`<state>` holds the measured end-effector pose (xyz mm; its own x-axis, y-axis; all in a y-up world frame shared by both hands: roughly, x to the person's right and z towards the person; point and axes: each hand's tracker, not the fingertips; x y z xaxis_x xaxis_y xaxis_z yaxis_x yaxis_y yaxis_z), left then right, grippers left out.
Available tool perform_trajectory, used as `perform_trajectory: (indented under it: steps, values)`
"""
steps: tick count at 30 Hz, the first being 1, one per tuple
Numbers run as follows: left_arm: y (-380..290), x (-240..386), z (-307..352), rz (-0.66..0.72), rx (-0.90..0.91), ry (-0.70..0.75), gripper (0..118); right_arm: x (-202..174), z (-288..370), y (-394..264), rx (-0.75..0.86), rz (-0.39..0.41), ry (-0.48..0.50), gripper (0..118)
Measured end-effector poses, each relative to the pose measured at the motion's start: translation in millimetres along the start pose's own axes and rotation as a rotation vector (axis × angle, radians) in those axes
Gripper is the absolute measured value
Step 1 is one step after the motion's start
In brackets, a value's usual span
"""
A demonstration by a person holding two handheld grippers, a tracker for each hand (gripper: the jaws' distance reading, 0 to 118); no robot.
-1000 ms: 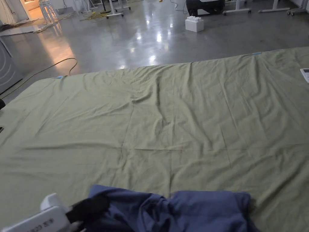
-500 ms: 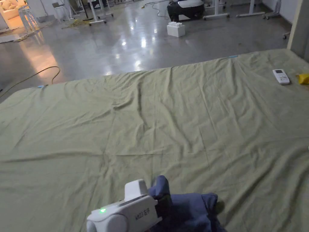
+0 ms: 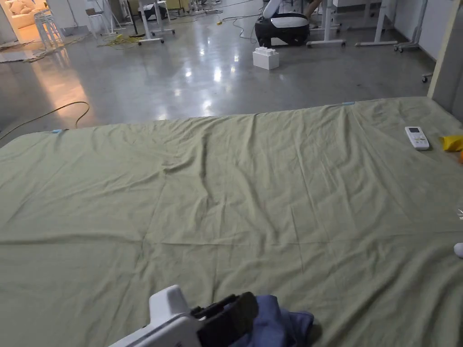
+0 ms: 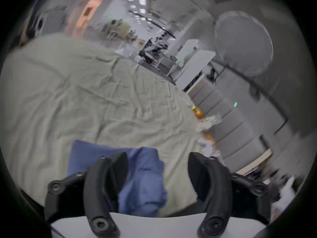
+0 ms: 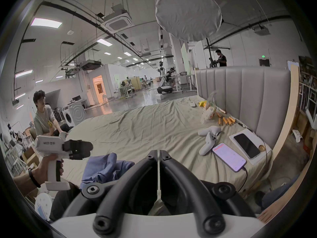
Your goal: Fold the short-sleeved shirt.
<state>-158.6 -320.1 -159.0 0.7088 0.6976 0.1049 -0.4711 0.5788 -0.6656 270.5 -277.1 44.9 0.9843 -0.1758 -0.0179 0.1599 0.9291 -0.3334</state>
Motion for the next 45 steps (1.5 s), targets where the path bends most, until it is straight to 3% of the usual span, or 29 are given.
perform_trajectory:
  steps: [2,3,4,8,11,12,15,18,21,25,27,29,30,31,33,34,35,37,39,42,45]
  values:
    - [-9,-7,-17,-0.003,-0.052,0.003,17,3,-3,-5,-0.020,-0.022,0.008,2]
    - [-20,-3,-31,-0.067,-0.075,0.060,6,4,-4,-7,-0.035,-0.030,0.007,2]
    - [-27,-1,-46,-0.097,-0.085,0.120,6,3,-3,-7,-0.042,-0.025,0.005,2]
    - [-54,-17,-110,0.040,-0.249,0.038,5,-1,9,-4,-0.042,0.024,-0.017,2]
    - [-97,-9,-142,-0.169,-0.354,0.174,1,0,10,-5,-0.047,0.006,-0.023,2]
    - [-102,-9,-143,-0.196,-0.339,0.137,1,0,8,-6,-0.053,0.000,-0.023,2]
    - [-84,-8,-137,-0.067,-0.299,0.121,1,-10,-5,-7,-0.094,0.050,-0.010,2]
    - [-65,1,-106,-0.130,-0.216,0.045,1,-28,-31,-8,-0.143,0.068,0.095,2]
    - [-44,18,-55,-0.190,-0.119,-0.086,1,-52,-67,-17,-0.210,0.007,0.152,2]
    - [-22,4,4,-0.177,-0.042,-0.055,1,-89,-133,-43,-0.361,-0.118,0.329,2]
    - [-12,-9,29,-0.154,0.006,-0.029,1,-102,-167,-56,-0.426,-0.126,0.401,2]
    - [-6,-30,47,-0.138,0.018,-0.003,1,-116,-200,-63,-0.470,-0.092,0.374,2]
    - [-4,-41,53,-0.131,0.018,0.001,3,-121,-216,-67,-0.493,-0.092,0.385,2]
    - [-1,-54,56,-0.113,0.019,0.011,14,-124,-234,-75,-0.512,-0.091,0.392,2]
    - [1,-77,61,-0.034,0.048,0.104,47,-127,-258,-86,-0.552,-0.052,0.335,2]
    - [2,-89,64,0.026,0.068,0.130,71,-128,-267,-92,-0.561,0.007,0.286,2]
    - [3,-102,67,0.085,0.088,0.135,80,-130,-271,-95,-0.596,0.053,0.245,2]
    - [4,-123,70,0.196,0.105,0.048,82,-121,-277,-111,-0.652,0.041,0.277,2]
    - [7,-138,63,0.241,0.065,0.004,85,-114,-271,-113,-0.610,0.045,0.284,2]
    - [6,-147,37,0.169,-0.046,0.011,98,-118,-281,-109,-0.650,0.062,0.261,2]
    - [3,-161,7,0.130,-0.139,-0.025,98,-121,-283,-110,-0.662,0.097,0.261,2]
